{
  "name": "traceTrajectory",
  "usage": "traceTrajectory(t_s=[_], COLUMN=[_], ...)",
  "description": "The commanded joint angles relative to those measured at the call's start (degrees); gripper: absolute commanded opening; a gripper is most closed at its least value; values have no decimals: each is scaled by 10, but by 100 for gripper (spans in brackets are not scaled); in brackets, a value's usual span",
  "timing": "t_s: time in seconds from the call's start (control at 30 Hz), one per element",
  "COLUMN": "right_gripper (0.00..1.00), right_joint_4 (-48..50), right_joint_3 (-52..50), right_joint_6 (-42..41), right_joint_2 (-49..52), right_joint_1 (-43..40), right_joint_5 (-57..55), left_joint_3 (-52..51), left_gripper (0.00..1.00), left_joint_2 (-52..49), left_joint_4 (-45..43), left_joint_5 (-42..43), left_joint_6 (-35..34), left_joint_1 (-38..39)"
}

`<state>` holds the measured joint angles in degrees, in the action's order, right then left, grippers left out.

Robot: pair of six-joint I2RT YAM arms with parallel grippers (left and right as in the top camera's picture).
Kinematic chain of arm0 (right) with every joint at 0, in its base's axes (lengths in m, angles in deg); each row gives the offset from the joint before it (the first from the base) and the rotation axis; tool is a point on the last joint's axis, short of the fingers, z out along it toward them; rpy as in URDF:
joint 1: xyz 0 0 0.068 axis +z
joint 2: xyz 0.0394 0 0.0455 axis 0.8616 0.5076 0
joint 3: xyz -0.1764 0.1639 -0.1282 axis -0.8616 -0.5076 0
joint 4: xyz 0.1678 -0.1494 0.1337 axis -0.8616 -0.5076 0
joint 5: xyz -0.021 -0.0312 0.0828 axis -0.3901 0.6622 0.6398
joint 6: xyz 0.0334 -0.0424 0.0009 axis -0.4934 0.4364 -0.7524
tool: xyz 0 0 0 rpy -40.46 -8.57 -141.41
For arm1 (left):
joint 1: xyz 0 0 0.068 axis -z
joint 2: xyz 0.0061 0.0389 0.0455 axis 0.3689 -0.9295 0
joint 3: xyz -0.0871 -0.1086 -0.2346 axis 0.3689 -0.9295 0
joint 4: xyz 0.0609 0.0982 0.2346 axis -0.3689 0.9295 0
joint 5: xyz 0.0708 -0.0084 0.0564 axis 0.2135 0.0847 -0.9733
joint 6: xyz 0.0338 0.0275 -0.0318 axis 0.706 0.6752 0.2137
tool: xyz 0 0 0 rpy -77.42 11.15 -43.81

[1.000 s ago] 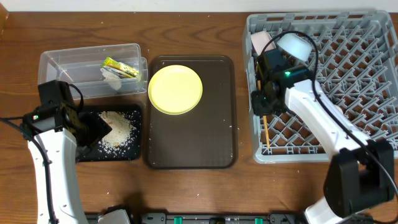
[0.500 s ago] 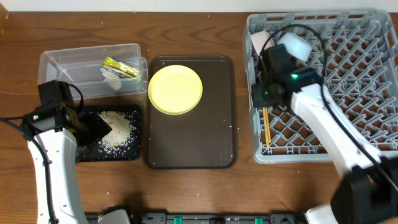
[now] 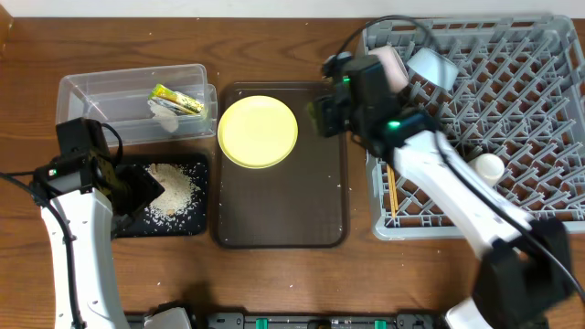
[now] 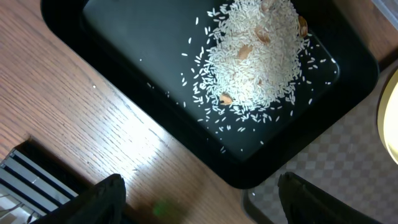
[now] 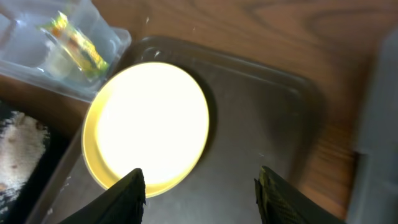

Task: Sort waste into correct bins and load items into the dishwasher rack
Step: 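Reach the right gripper to the yellow plate's edge and grasp it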

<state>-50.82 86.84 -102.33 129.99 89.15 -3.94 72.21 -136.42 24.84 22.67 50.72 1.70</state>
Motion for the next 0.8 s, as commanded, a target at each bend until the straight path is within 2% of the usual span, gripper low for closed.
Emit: traceTrajectory(t_s=[0.0,0.3,0.5,0.57,0.7,0.77], right_gripper=[56,51,40,31,7,2], right_joint_4=[33,163,162,154,144,137], right_joint_3=[1,1,1,1,1,1], right_joint_6=[-21,-89,-110,-110,-110,-110], right_joint_2=[61,190,224,227,226,221], right_joint_1=[17,42,50,52,52,48], right_joint_5=[-25,-34,-50,-50,-50,-50], left_joint_3=[1,1,1,1,1,1], left_gripper=[81,81,81,81,81,81], left_joint_2=[4,4,4,4,4,4], left_joint_4=[4,4,4,4,4,4], left_joint_5=[-1,-1,-1,-1,-1,-1], left_joint_6=[-5,-5,-5,-5,-5,-5], left_joint_1=[-3,-3,-3,-3,-3,-3])
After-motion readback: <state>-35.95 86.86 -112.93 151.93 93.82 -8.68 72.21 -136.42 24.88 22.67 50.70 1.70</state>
